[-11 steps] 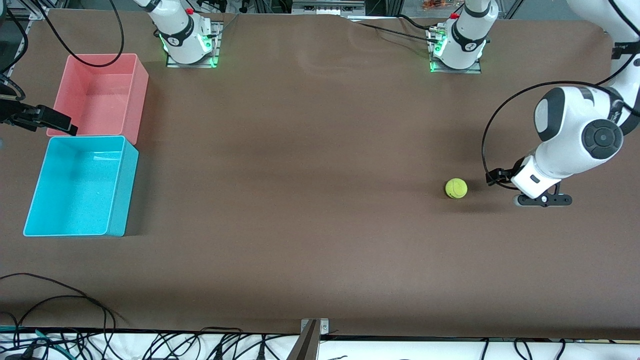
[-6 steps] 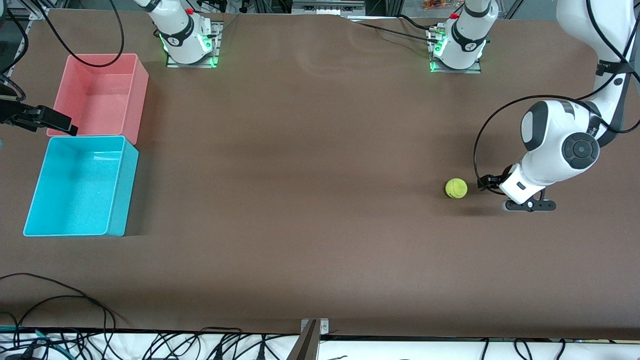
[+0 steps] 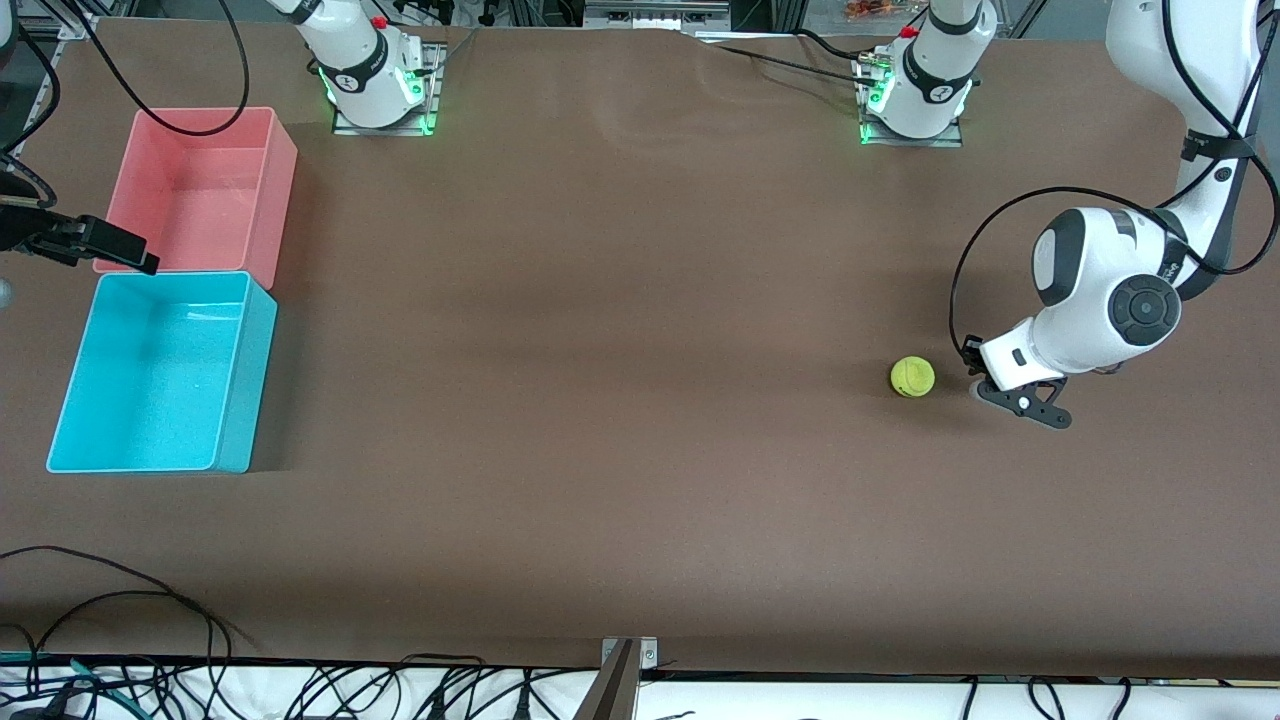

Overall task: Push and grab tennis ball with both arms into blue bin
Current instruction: 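Lower the left gripper to the table beside the tennis ball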

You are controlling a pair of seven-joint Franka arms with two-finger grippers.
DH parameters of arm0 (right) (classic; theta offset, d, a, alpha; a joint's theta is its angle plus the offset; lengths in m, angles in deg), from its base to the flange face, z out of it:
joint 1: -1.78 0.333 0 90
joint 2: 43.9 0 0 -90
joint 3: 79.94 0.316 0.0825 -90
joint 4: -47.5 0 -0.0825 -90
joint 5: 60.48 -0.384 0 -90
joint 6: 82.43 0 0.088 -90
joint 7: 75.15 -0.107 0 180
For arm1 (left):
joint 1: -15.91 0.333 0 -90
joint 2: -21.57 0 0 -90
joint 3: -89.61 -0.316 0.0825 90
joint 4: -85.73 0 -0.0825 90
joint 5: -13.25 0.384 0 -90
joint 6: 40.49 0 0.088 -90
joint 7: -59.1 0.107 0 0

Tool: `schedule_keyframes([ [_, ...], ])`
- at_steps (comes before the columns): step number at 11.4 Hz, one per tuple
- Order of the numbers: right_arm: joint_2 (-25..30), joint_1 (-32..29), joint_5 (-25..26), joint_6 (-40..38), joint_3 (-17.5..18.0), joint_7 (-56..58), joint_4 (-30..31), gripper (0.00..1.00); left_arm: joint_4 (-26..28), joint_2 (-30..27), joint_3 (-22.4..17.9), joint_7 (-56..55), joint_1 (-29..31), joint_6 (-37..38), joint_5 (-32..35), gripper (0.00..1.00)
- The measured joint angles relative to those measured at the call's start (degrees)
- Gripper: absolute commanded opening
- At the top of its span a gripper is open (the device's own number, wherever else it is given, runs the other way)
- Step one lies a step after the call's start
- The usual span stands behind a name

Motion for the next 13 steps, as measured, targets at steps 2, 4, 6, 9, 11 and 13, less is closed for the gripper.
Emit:
schedule_keyframes([
  [2,0.0,0.0,0.0,0.0,0.0,0.0,0.0,1.00,0.7,0.0,-0.2,12.7,0.4,0.0,0.1,0.00],
  [4,0.0,0.0,0.0,0.0,0.0,0.0,0.0,1.00,1.0,0.0,-0.6,25.0,0.6,0.0,0.1,0.00],
  [6,0.0,0.0,0.0,0.0,0.0,0.0,0.0,1.00,1.3,0.0,-0.6,36.1,0.6,0.0,0.1,0.00],
  [9,0.0,0.0,0.0,0.0,0.0,0.0,0.0,1.00,1.8,0.1,-0.6,47.5,0.6,-2.7,0.1,0.00],
  [11,0.0,0.0,0.0,0.0,0.0,0.0,0.0,1.00,4.8,0.3,-0.6,53.5,0.6,-9.6,0.1,0.00],
  [13,0.0,0.0,0.0,0.0,0.0,0.0,0.0,1.00,7.0,0.9,-0.6,59.3,0.6,-14.1,0.0,0.00],
])
